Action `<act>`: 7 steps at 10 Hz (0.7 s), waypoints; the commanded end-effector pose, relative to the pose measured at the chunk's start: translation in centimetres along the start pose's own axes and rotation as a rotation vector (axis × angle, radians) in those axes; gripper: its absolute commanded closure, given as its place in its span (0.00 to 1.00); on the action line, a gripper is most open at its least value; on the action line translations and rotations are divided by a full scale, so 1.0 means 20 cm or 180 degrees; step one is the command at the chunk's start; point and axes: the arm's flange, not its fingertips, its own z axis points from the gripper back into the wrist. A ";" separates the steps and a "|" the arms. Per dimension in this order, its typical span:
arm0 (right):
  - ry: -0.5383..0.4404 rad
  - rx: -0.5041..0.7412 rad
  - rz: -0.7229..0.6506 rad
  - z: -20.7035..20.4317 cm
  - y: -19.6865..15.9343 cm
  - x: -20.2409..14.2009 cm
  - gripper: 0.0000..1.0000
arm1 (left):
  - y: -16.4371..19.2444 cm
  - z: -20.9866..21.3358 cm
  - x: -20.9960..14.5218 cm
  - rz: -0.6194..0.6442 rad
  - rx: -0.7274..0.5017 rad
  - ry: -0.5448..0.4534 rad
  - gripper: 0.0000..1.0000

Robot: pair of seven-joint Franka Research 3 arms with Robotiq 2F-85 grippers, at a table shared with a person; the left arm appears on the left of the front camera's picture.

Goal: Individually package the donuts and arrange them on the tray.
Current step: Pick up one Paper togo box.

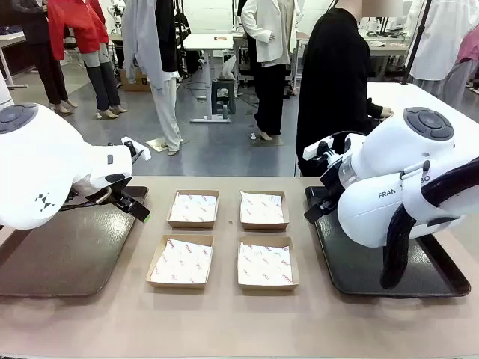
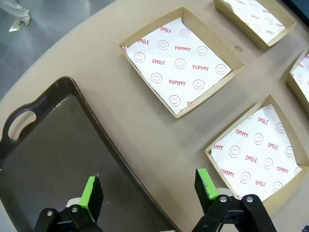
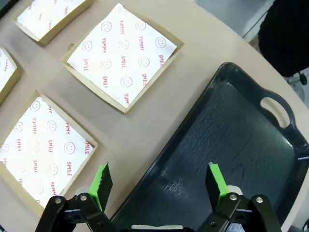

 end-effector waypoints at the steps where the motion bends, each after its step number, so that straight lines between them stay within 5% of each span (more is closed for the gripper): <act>1: 0.0000 0.0000 0.0000 0.00 0.00 0.00 0.00 | 0.00 0.00 0.00 -0.0001 0.0000 0.0000 0.00; 7: 0.0000 0.0000 0.0000 0.00 0.00 0.00 0.00 | 0.00 0.00 0.00 -0.0001 0.0000 0.0000 0.00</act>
